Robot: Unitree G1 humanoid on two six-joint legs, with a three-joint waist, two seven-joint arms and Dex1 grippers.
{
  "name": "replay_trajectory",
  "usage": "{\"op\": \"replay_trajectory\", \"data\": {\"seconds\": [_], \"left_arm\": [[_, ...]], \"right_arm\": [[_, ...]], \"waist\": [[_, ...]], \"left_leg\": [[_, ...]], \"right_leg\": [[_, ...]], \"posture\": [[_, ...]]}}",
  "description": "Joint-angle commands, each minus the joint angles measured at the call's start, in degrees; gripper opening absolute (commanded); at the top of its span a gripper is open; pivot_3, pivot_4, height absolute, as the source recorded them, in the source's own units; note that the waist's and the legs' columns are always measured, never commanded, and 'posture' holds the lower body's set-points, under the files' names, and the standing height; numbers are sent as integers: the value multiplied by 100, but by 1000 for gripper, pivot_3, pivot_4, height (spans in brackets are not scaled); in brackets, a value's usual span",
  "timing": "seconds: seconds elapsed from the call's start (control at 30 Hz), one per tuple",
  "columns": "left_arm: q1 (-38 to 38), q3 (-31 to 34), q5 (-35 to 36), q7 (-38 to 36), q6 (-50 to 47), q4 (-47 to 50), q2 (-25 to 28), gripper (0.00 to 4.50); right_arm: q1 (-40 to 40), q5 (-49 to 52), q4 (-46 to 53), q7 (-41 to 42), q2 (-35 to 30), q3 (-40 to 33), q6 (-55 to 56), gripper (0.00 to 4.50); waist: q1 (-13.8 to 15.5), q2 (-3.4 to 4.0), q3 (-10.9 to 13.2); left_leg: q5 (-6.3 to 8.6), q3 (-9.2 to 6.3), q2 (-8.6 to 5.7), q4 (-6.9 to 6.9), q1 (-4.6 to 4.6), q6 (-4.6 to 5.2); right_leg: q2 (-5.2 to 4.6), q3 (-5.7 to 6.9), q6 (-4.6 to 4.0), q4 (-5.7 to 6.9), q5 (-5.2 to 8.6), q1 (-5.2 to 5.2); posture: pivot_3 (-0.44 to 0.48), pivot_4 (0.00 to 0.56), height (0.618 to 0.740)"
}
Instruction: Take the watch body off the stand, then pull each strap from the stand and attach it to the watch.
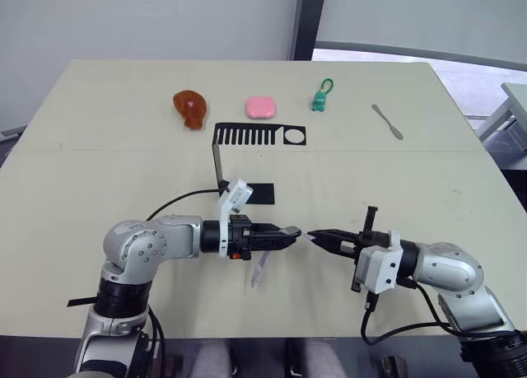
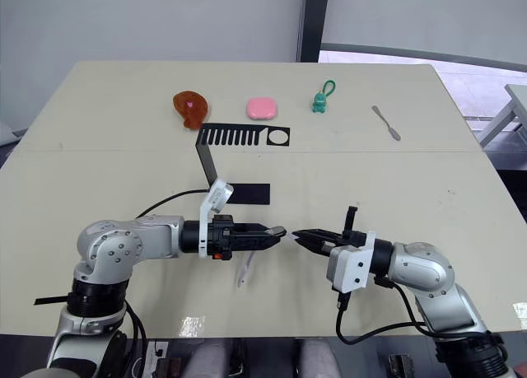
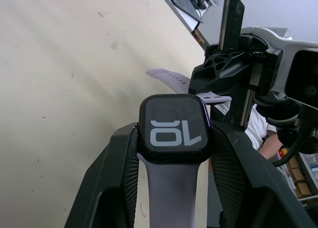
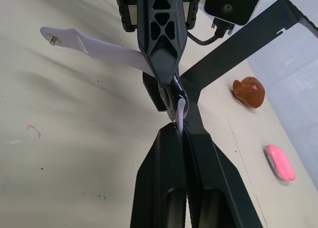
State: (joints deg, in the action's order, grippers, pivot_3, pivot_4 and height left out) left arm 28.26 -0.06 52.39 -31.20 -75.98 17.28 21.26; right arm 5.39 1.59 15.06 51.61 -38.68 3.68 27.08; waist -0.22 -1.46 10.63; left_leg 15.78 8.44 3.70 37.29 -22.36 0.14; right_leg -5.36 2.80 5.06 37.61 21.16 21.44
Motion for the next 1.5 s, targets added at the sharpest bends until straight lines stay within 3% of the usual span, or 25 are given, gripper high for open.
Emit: {"op": "replay_trajectory", "data": {"seconds": [0.03, 1.5], "left_arm": [[112, -134, 120, -47, 47, 207, -114, 1583], [158, -338, -164, 33, 138, 213, -175, 1583]], "right_arm": [[67, 59, 99, -118, 67, 112, 135, 0], [297, -280, 306, -270, 154, 272, -380, 0]], "waist": [[0, 0, 0], [1, 0, 0]], "left_leg": [[0, 0, 0, 0, 0, 0], [0, 0, 0, 1, 0, 0]], "right_leg": [[0, 0, 0, 0, 0, 0], [0, 0, 0, 1, 0, 0]], "posture": [[0, 150, 740], [0, 150, 740]]}}
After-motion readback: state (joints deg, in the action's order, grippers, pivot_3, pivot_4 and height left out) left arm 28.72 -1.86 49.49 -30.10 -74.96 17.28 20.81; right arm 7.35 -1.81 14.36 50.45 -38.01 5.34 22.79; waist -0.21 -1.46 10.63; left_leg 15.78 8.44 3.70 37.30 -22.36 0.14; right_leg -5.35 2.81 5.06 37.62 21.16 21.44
